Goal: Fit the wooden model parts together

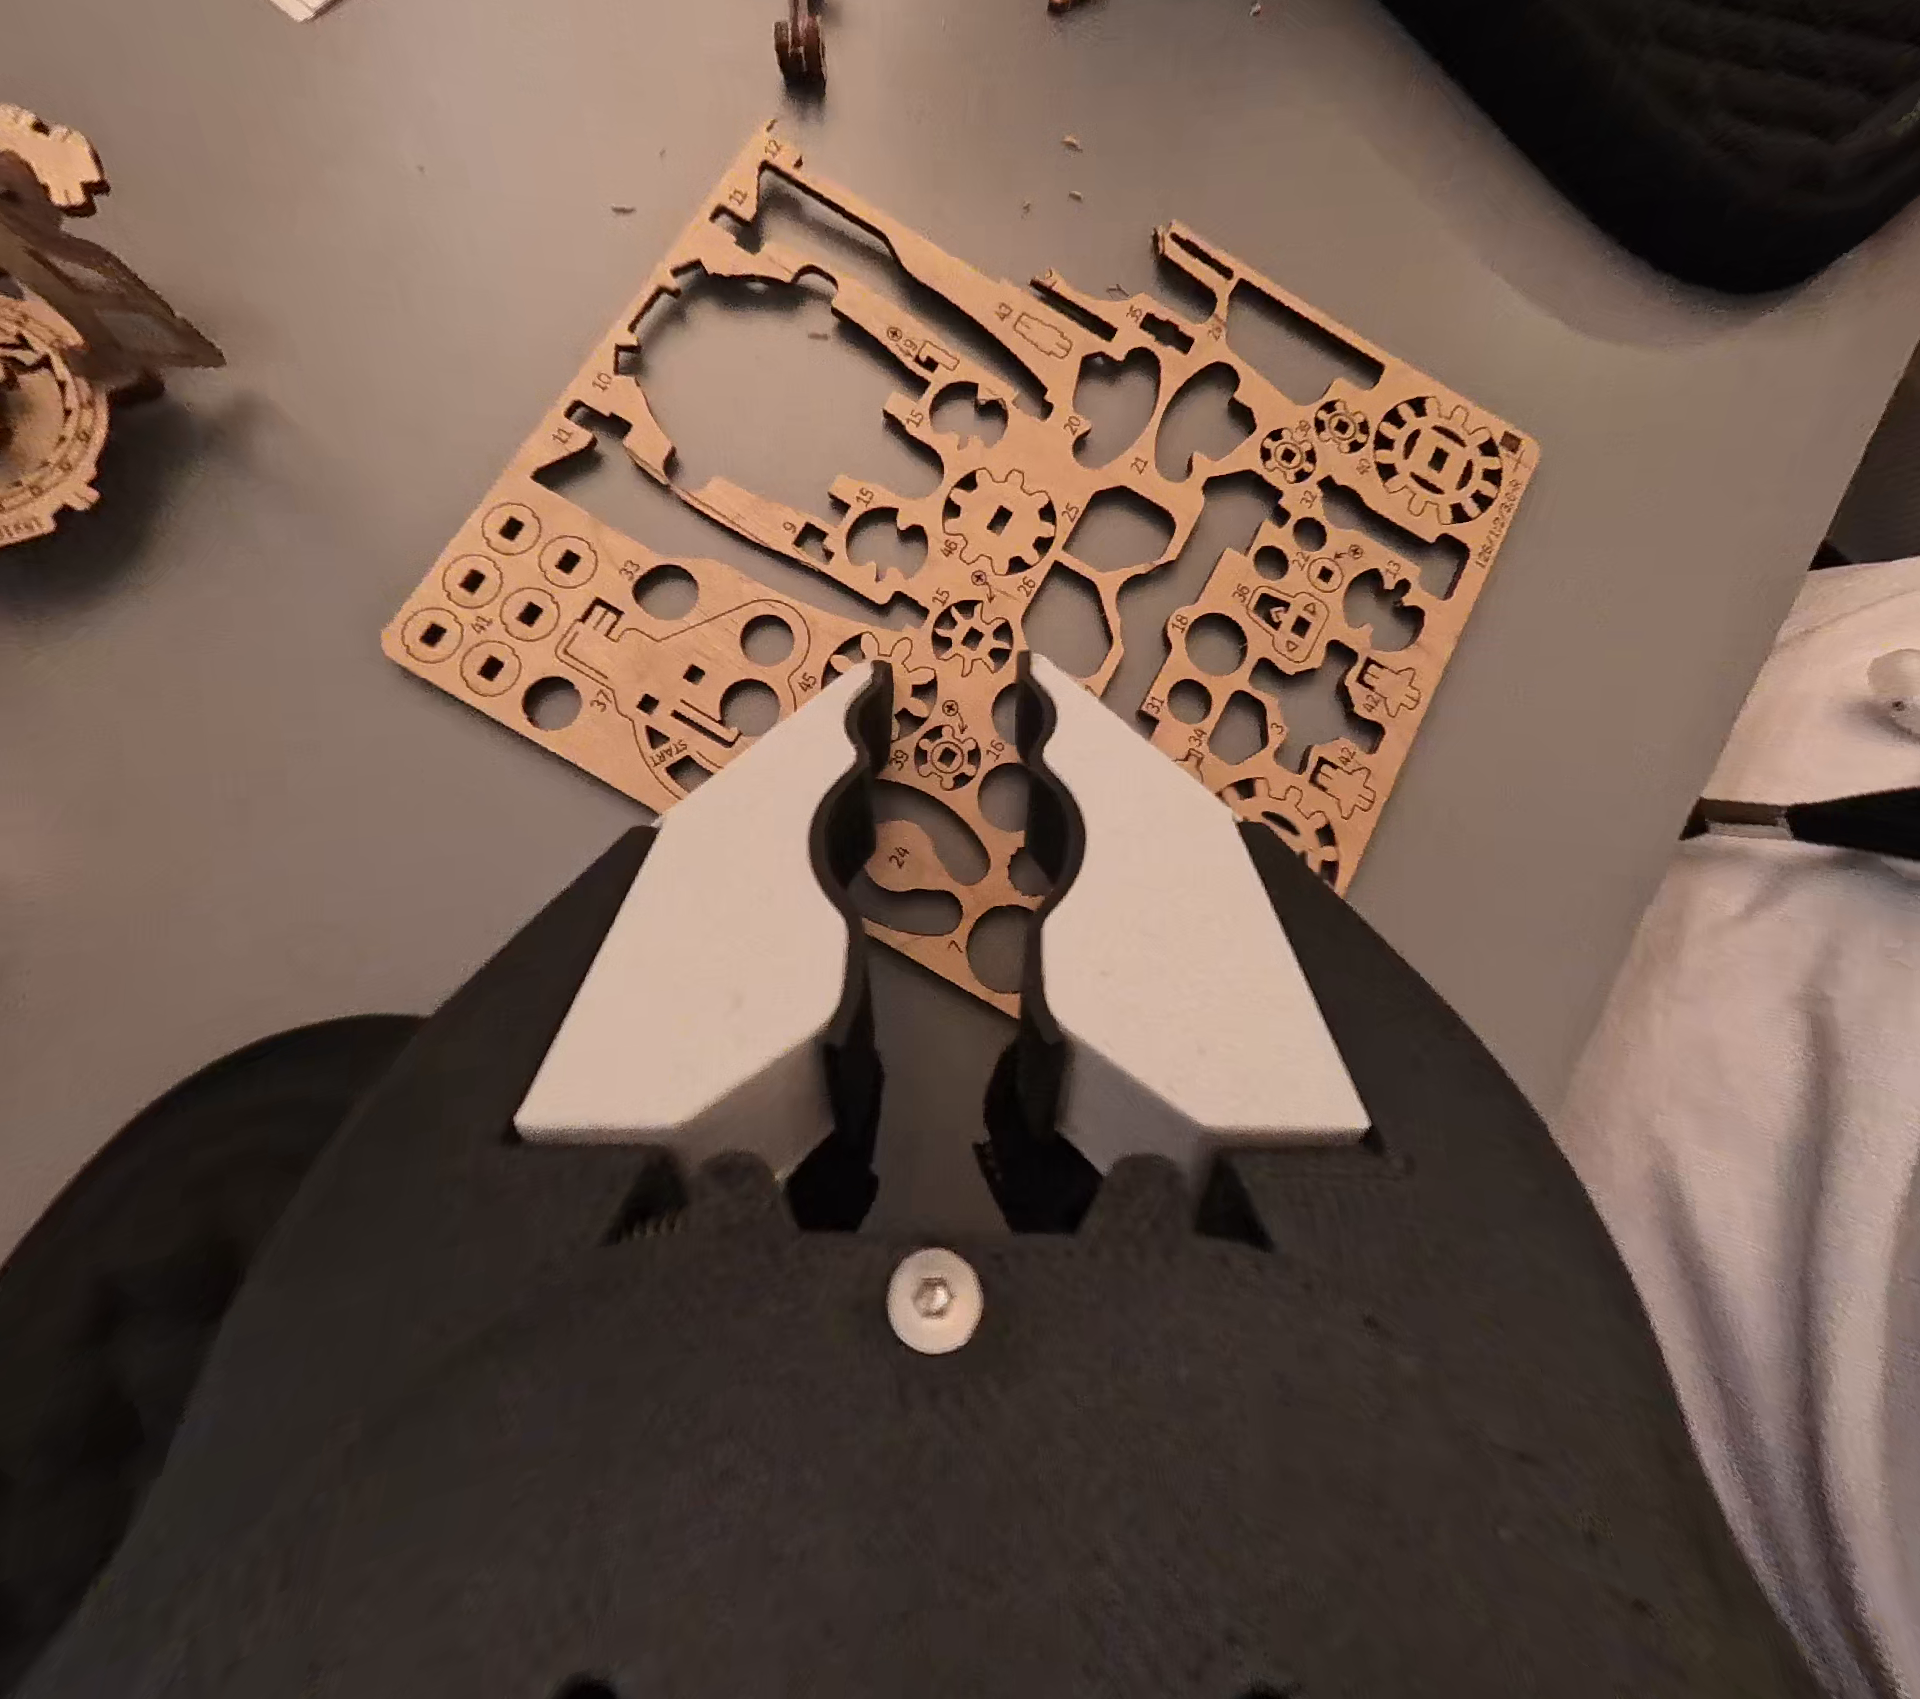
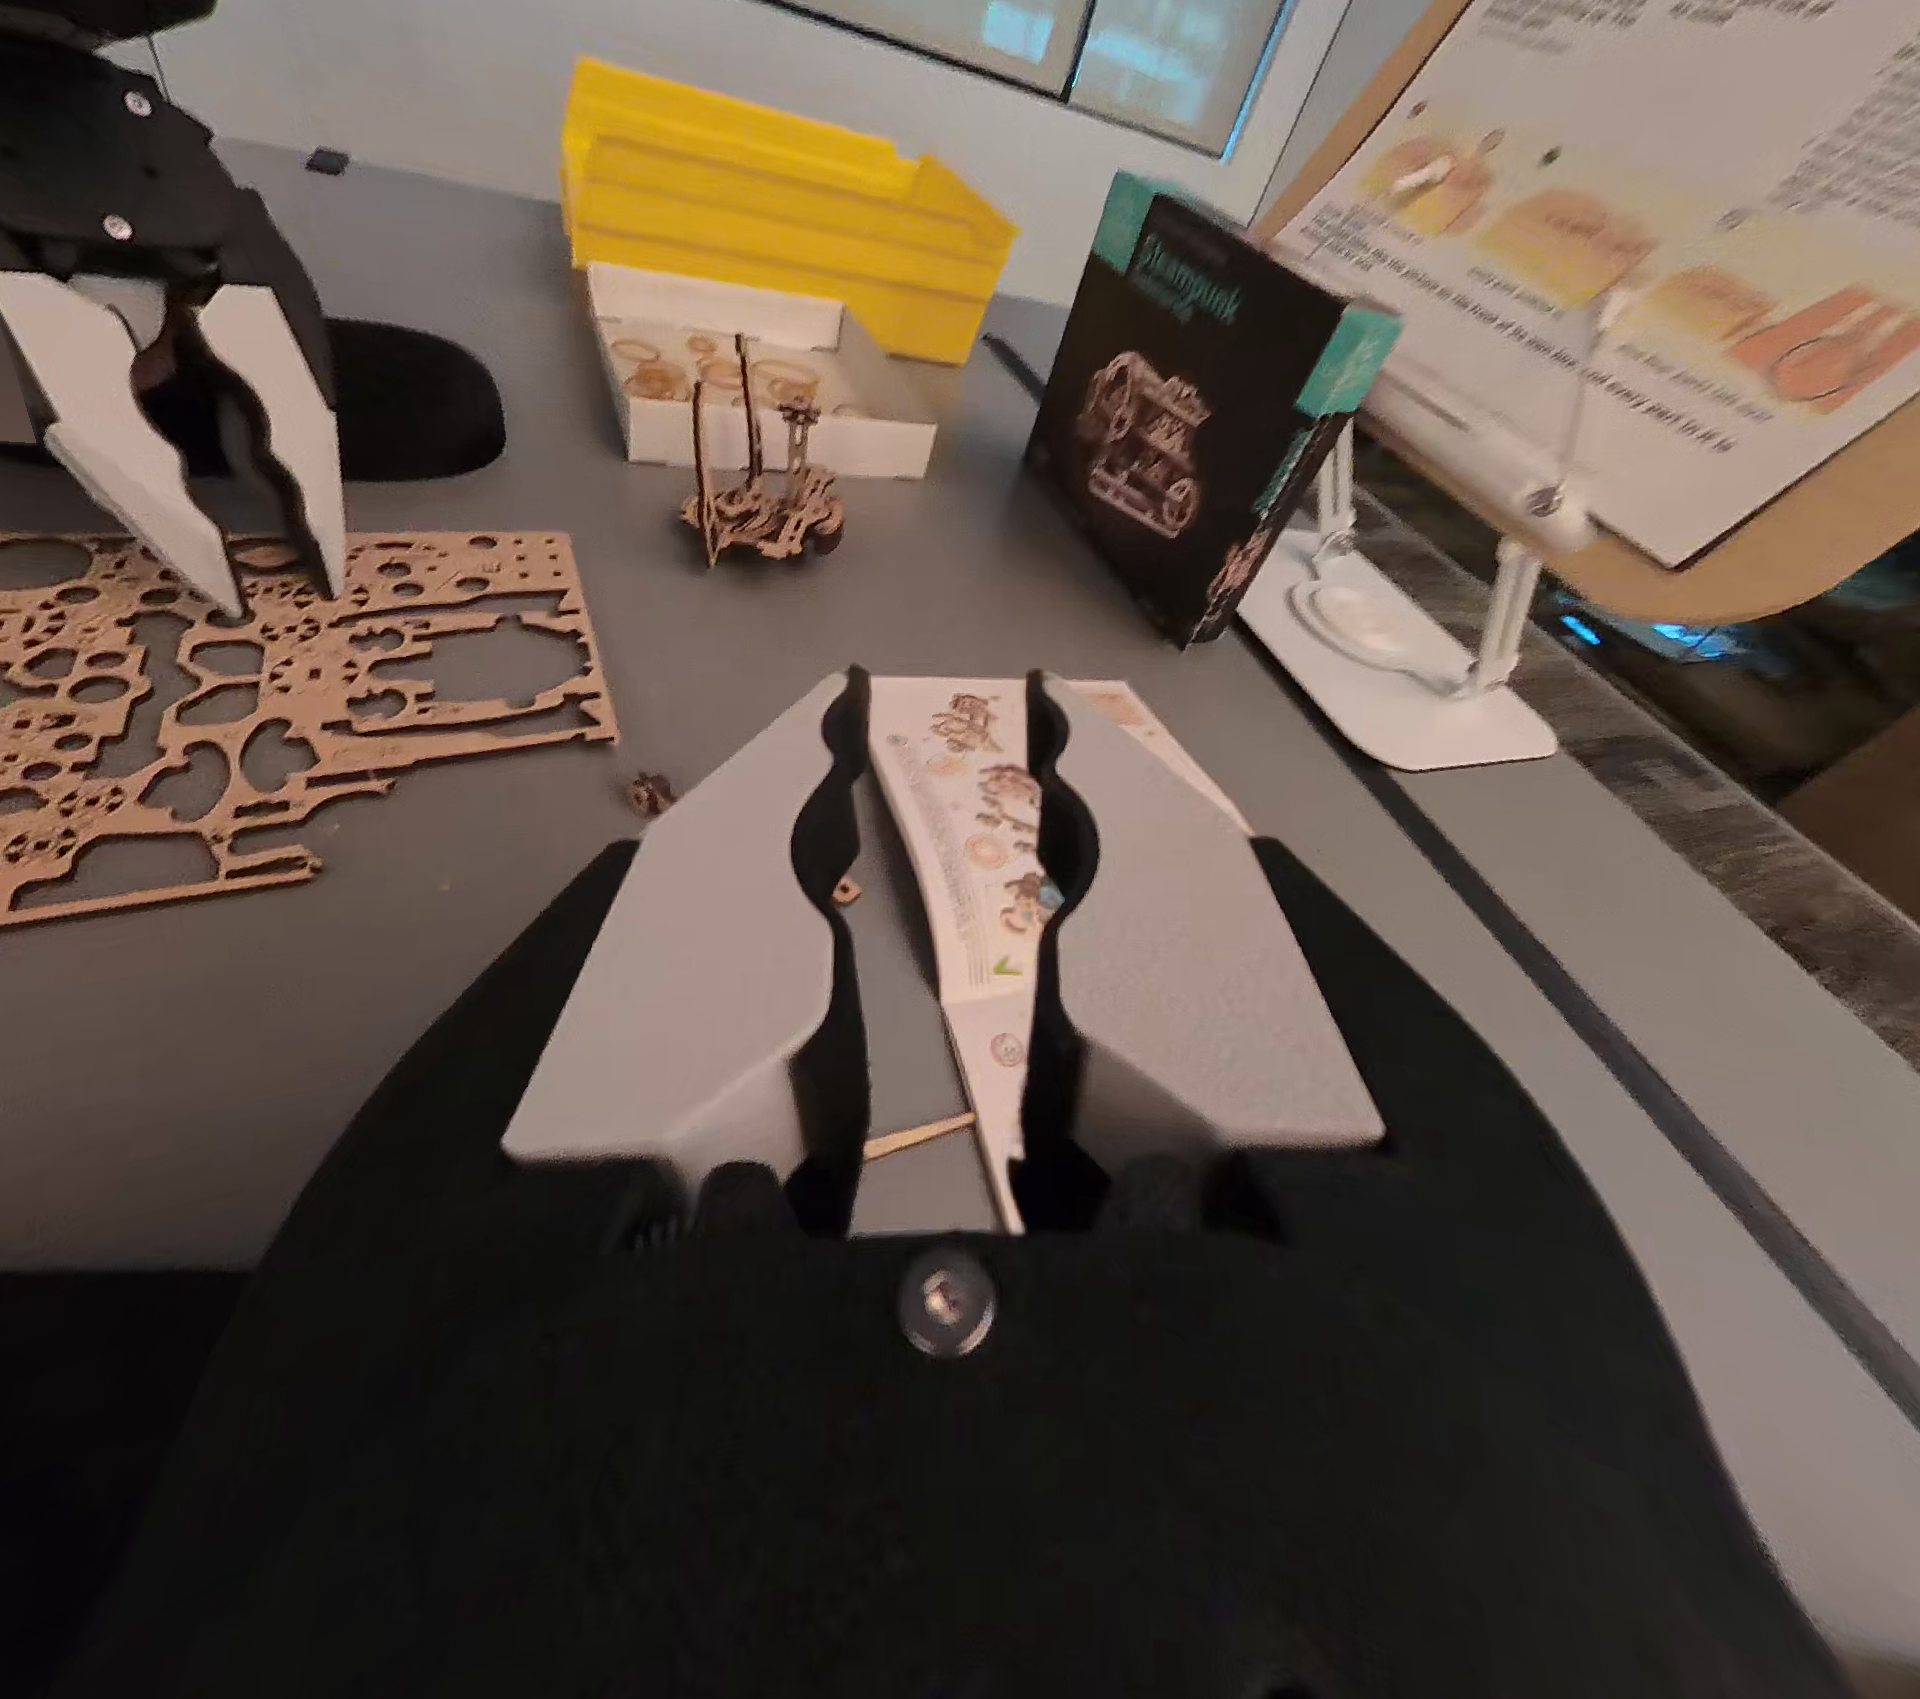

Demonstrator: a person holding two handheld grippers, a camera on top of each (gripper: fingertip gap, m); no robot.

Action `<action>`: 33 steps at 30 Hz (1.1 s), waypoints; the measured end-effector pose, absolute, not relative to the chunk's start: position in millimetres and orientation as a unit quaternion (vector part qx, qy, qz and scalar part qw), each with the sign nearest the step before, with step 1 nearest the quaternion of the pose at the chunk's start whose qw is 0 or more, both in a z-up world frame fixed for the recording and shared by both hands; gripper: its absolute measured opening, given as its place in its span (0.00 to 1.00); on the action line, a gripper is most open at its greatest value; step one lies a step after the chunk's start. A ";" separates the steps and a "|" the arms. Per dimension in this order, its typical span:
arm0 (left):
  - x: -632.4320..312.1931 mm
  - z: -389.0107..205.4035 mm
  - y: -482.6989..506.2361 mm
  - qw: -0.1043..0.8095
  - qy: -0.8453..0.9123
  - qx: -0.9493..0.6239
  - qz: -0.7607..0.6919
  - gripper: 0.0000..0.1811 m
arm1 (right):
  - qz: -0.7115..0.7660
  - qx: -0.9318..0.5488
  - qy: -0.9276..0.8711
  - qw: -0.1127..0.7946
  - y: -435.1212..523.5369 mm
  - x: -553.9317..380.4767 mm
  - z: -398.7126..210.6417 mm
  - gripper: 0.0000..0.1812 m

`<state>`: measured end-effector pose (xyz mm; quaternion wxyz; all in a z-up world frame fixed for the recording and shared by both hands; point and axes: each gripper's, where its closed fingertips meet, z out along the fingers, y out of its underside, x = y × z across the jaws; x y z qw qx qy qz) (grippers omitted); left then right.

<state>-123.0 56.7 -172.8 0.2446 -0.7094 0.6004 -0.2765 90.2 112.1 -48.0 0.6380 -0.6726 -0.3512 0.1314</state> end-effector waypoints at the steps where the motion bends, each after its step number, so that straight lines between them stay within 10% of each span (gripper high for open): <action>1: -124.4 -172.9 56.6 0.246 0.601 -0.710 -0.275 0.12 | 0.129 -0.671 -0.348 0.642 112.5 90.7 -45.2 0.16; 14: -111.9 -143.3 77.1 0.302 0.599 -0.687 -0.279 0.10 | 0.131 -0.752 -0.348 0.544 125.2 97.2 -104.6 0.27; 33: -46.5 -83.6 121.8 0.372 0.556 -0.587 -0.456 0.12 | 0.047 -0.681 -0.277 0.677 133.1 139.9 -51.9 0.30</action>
